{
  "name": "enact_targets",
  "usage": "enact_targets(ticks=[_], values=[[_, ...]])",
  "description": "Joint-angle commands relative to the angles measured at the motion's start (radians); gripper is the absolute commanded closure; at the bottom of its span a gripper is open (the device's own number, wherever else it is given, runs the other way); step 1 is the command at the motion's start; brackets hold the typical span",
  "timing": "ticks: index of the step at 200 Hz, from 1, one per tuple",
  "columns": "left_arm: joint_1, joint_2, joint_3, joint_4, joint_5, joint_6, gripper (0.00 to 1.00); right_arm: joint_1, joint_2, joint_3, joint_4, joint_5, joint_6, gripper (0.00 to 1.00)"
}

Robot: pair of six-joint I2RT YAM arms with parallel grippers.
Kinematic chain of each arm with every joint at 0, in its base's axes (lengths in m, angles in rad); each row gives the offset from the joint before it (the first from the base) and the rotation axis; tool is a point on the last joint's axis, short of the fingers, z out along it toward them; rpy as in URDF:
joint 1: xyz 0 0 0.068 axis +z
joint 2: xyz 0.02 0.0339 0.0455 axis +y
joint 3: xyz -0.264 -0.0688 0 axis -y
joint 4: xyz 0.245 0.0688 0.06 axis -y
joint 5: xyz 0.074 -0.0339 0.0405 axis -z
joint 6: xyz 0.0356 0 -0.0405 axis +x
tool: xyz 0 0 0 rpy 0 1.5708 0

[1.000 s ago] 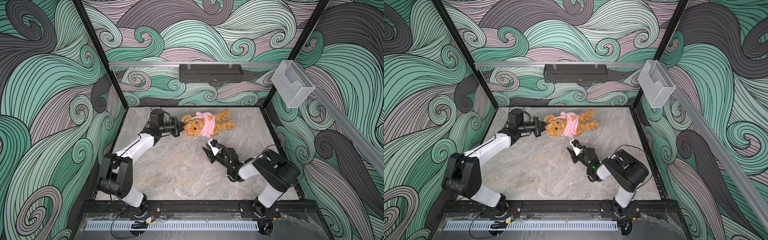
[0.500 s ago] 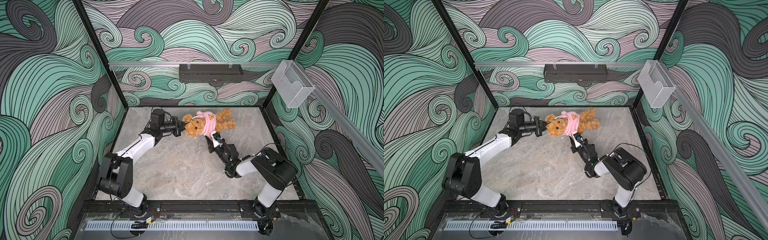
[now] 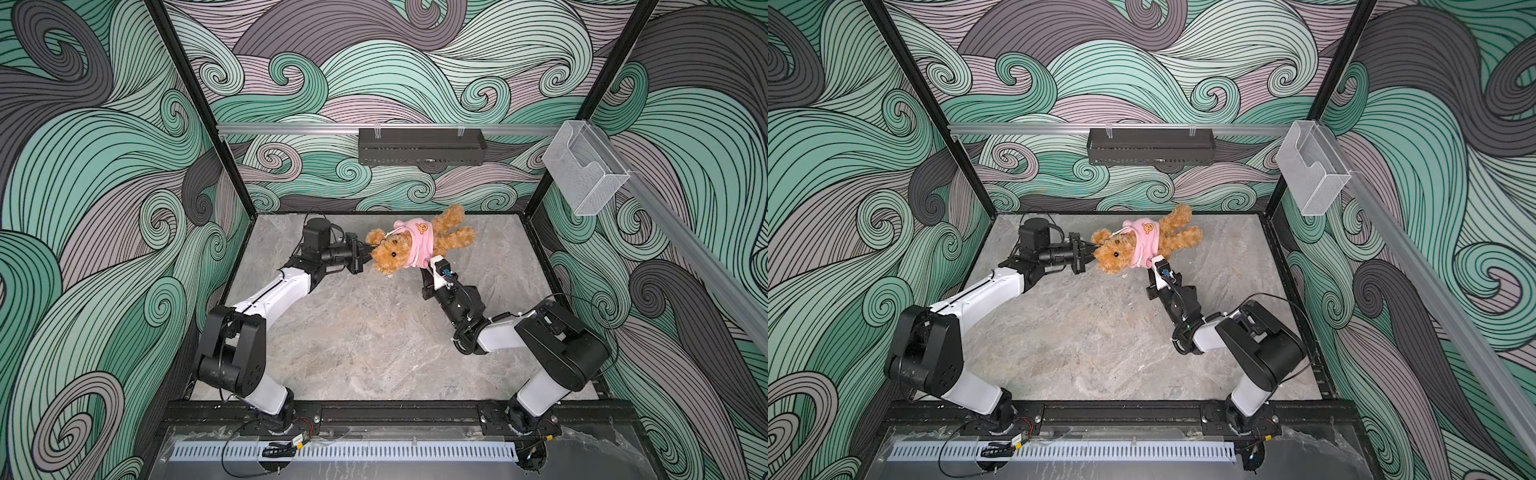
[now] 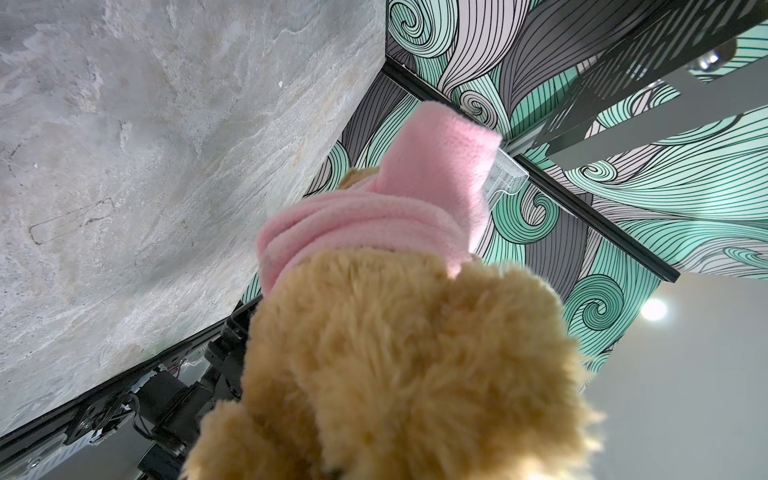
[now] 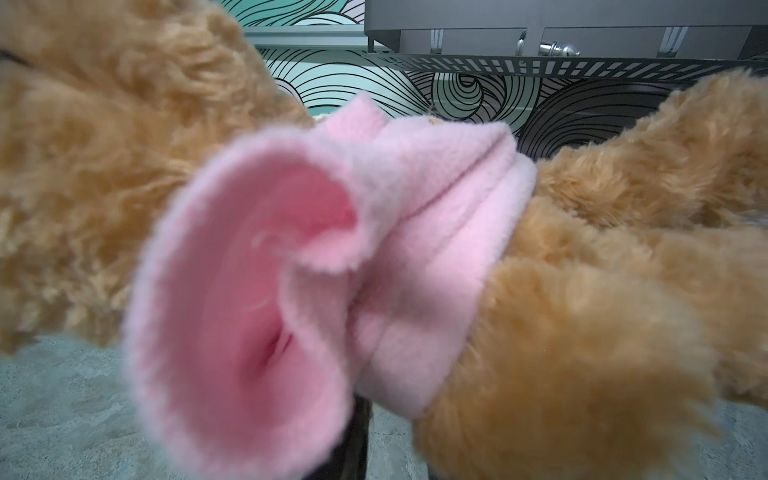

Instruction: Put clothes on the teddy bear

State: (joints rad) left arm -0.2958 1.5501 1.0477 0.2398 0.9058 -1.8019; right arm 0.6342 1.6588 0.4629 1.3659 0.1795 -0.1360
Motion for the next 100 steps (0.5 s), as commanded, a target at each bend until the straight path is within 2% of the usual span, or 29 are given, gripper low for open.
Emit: enact_targets(ticks=[1, 64, 91, 100], values=[[-0.019, 0.000, -0.007, 0.008, 0.005, 0.035, 1.00, -0.013, -0.036, 0.002, 0.038, -0.021, -0.002, 0.77], [-0.039, 0.026, -0.031, 0.018, -0.003, 0.048, 1.00, -0.026, -0.063, 0.008, 0.026, -0.044, 0.003, 0.85], [-0.039, 0.033, -0.031, 0.005, -0.003, 0.066, 1.00, -0.031, -0.078, -0.009, 0.011, -0.003, 0.011, 1.00], [-0.039, 0.034, -0.026, -0.019, -0.003, 0.087, 1.00, -0.035, -0.088, -0.016, 0.001, 0.027, 0.019, 1.00]])
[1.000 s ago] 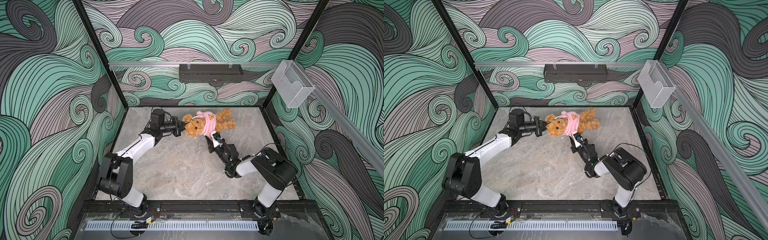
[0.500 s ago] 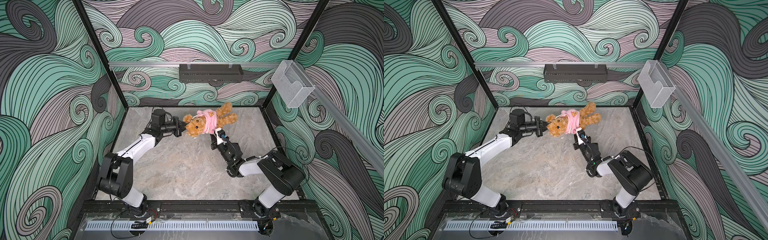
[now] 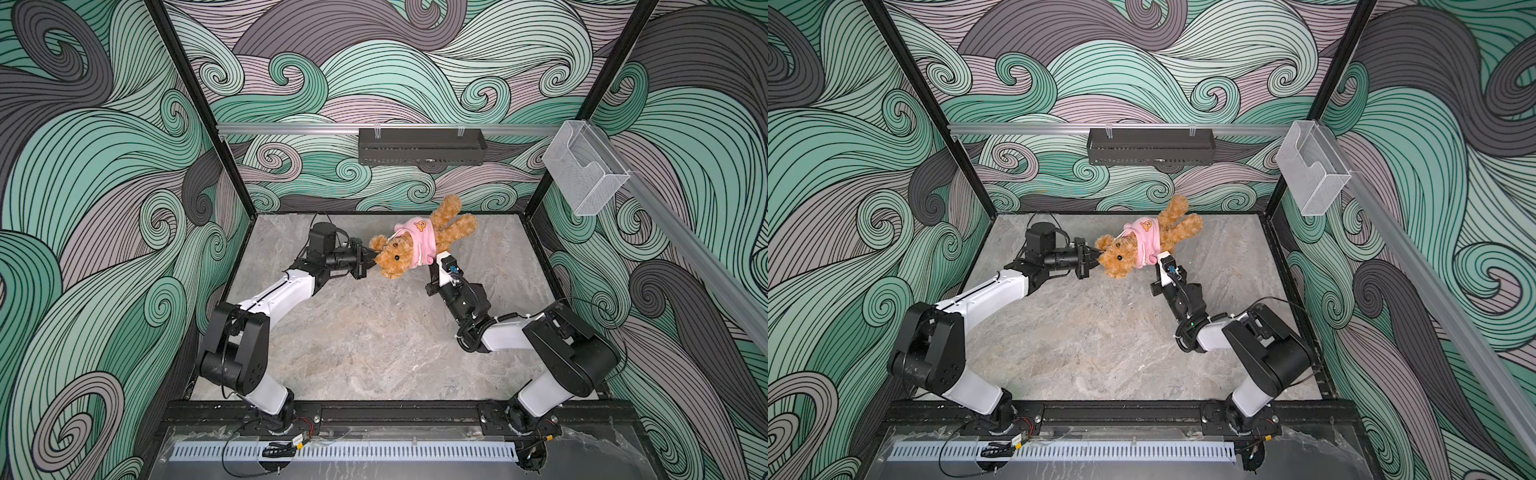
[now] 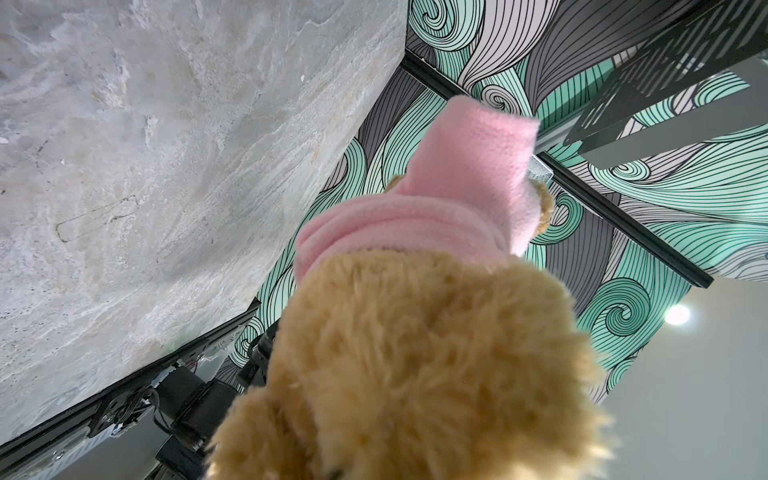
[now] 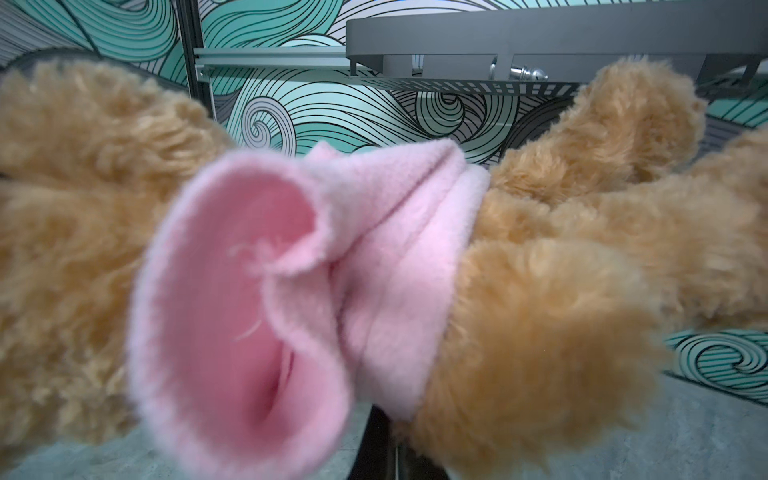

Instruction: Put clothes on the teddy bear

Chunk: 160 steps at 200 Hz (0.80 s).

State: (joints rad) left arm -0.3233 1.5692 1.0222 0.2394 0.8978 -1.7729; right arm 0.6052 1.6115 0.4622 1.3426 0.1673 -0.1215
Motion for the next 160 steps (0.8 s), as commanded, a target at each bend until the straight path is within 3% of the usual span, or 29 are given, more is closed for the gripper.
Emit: enact_targets(ticks=[1, 52, 121, 160], values=[[-0.011, 0.016, 0.000, -0.023, 0.005, 0.062, 1.00, -0.007, -0.043, -0.016, 0.023, 0.043, 0.005, 1.00], [-0.011, 0.020, 0.061, -0.278, -0.026, 0.286, 1.00, -0.075, -0.173, -0.027, -0.235, 0.167, 0.155, 1.00], [-0.005, 0.038, 0.123, -0.543, -0.112, 0.565, 1.00, -0.174, -0.295, -0.037, -0.472, 0.138, 0.302, 1.00], [-0.001, 0.040, 0.128, -0.583, -0.137, 0.627, 1.00, -0.198, -0.339, -0.056, -0.534, 0.121, 0.316, 1.00]])
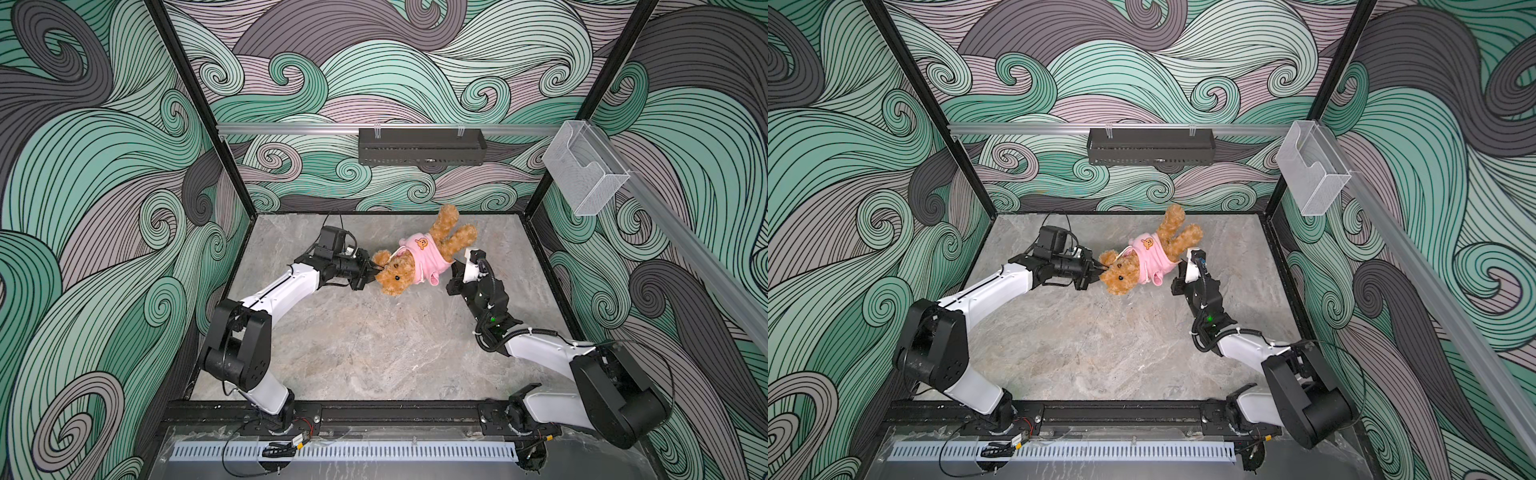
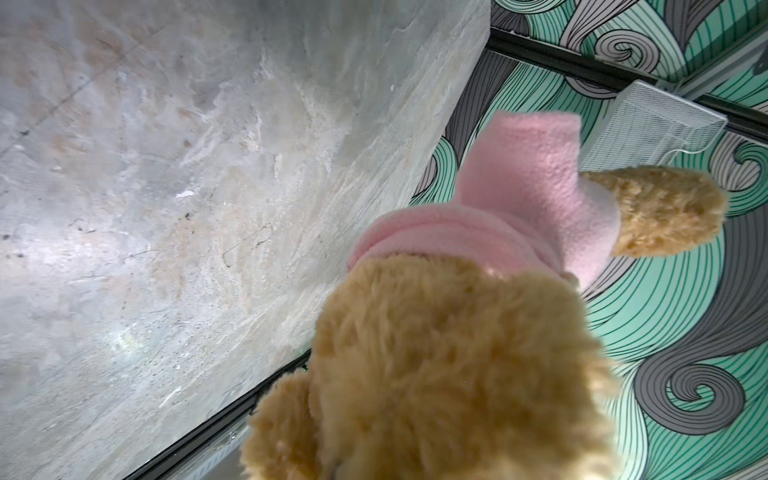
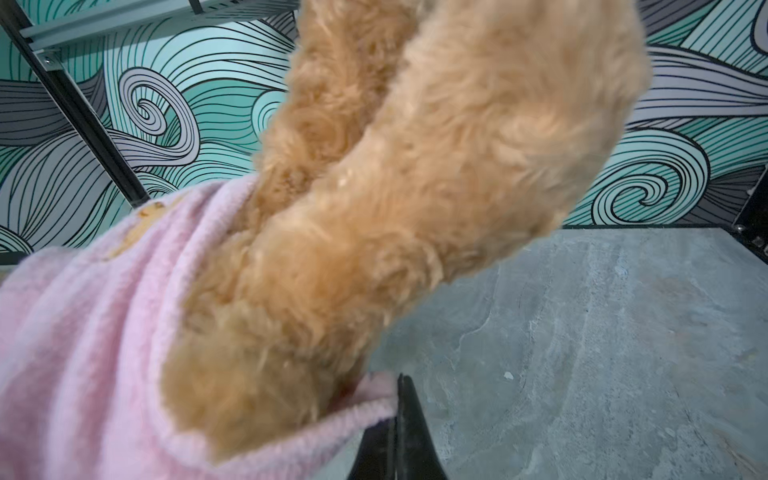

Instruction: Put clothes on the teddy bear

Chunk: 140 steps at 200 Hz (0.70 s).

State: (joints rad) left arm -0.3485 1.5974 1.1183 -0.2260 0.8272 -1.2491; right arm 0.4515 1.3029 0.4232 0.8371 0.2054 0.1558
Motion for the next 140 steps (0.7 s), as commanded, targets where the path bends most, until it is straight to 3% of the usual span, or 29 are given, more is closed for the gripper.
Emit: enact_targets(ticks=[1, 83, 101, 125, 140], values=[[0.024, 0.012, 0.033, -0.122, -0.068, 0.108, 1.00, -0.045, -0.030, -0.017, -0.030, 0.081, 0.040, 1.00], [0.024, 0.047, 0.101, -0.303, -0.143, 0.469, 1.00, -0.214, -0.047, 0.013, -0.283, -0.043, 0.166, 1.00], [0.027, 0.068, 0.090, -0.256, -0.090, 0.435, 1.00, -0.224, -0.037, 0.025, -0.322, -0.076, 0.171, 1.00], [0.028, 0.081, 0.033, -0.041, 0.028, 0.247, 1.00, -0.222, 0.004, 0.023, -0.297, -0.147, 0.150, 1.00], [0.028, 0.080, 0.037, 0.000, 0.056, 0.191, 1.00, -0.218, 0.023, 0.015, -0.273, -0.201, 0.122, 1.00]])
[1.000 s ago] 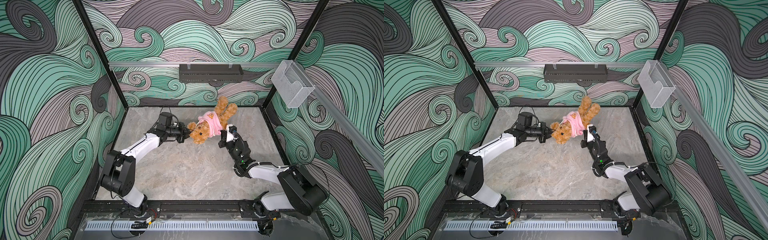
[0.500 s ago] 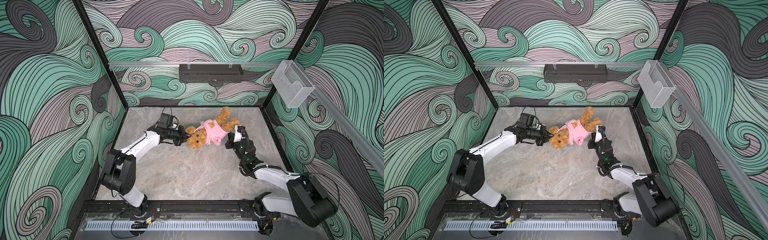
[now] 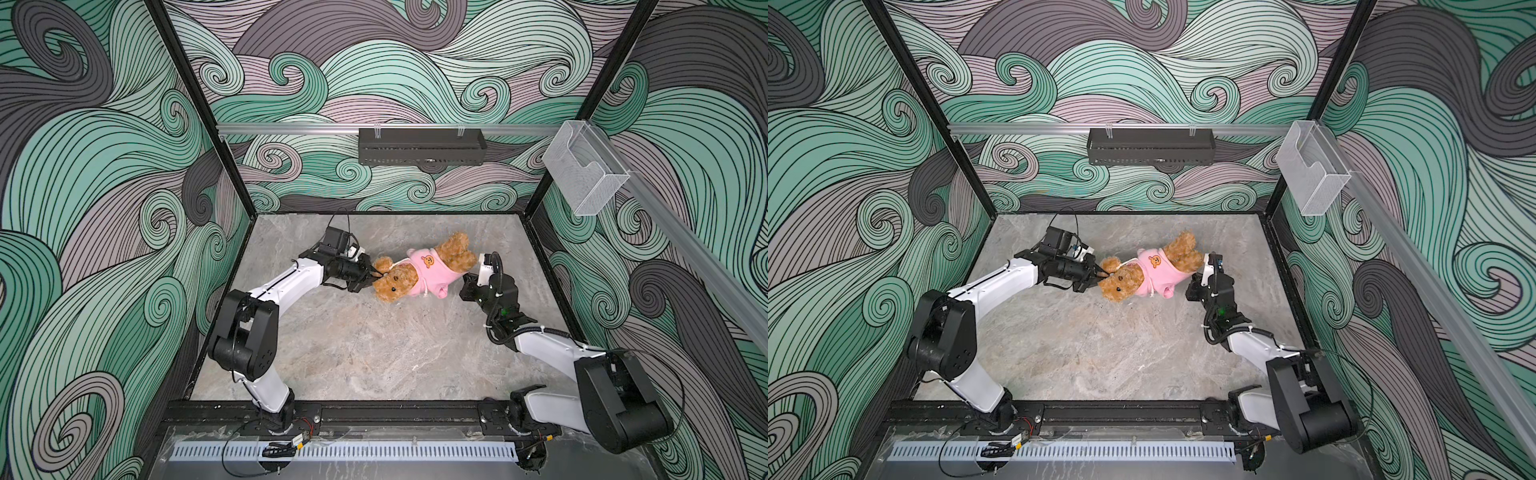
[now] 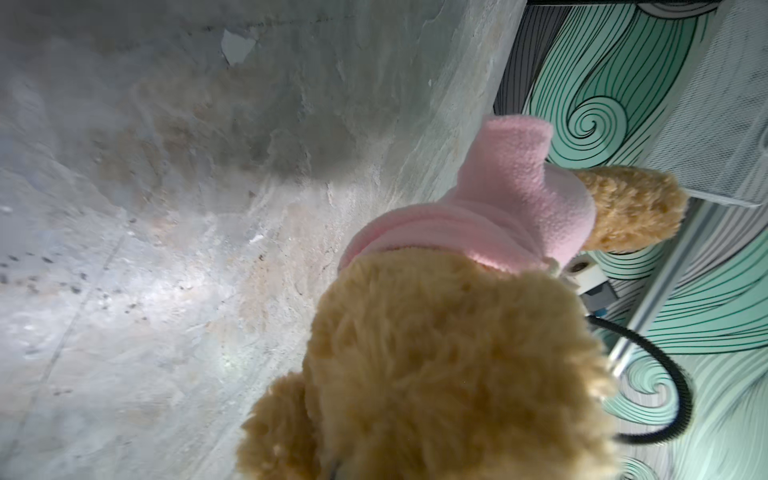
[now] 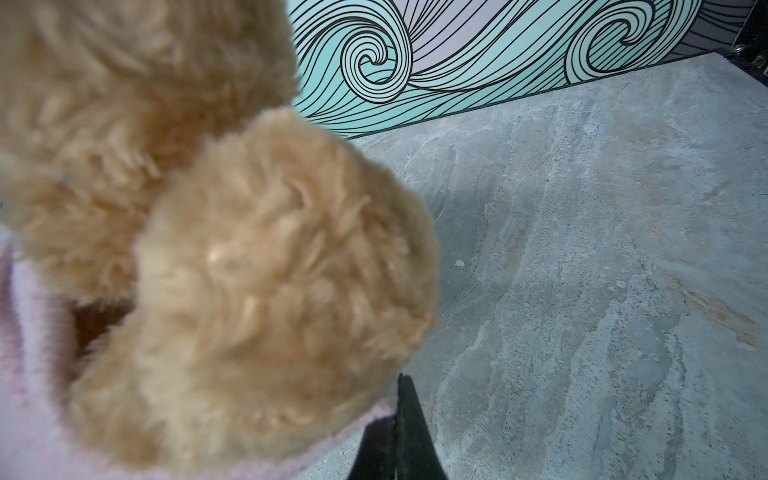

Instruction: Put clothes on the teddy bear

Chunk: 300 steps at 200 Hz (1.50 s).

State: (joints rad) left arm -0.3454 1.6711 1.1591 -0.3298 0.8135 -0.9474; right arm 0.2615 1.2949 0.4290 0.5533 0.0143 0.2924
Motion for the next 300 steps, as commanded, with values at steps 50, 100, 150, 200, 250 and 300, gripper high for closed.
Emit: enact_targets(ticks=[50, 100, 150, 200, 250, 300], values=[[0.025, 0.016, 0.047, 0.060, 0.111, -0.132, 1.00, -0.025, 0.035, 0.036, -0.085, -0.317, -0.055, 0.84], [0.027, 0.030, 0.055, 0.060, 0.130, -0.124, 1.00, -0.020, -0.187, 0.002, -0.236, -0.459, -0.038, 0.72], [0.027, 0.035, 0.060, 0.011, 0.124, -0.067, 1.00, 0.029, -0.184, 0.073, -0.242, -0.499, -0.006, 0.70], [0.025, 0.031, 0.064, -0.017, 0.112, -0.033, 1.00, 0.042, -0.285, 0.063, -0.309, -0.276, 0.041, 0.78], [0.025, 0.041, 0.070, -0.028, 0.112, 0.008, 1.00, 0.063, -0.103, 0.144, -0.331, -0.391, 0.099, 0.72], [0.023, 0.035, 0.062, -0.027, 0.115, 0.015, 1.00, 0.100, 0.082, 0.144, -0.263, -0.414, 0.166, 0.68]])
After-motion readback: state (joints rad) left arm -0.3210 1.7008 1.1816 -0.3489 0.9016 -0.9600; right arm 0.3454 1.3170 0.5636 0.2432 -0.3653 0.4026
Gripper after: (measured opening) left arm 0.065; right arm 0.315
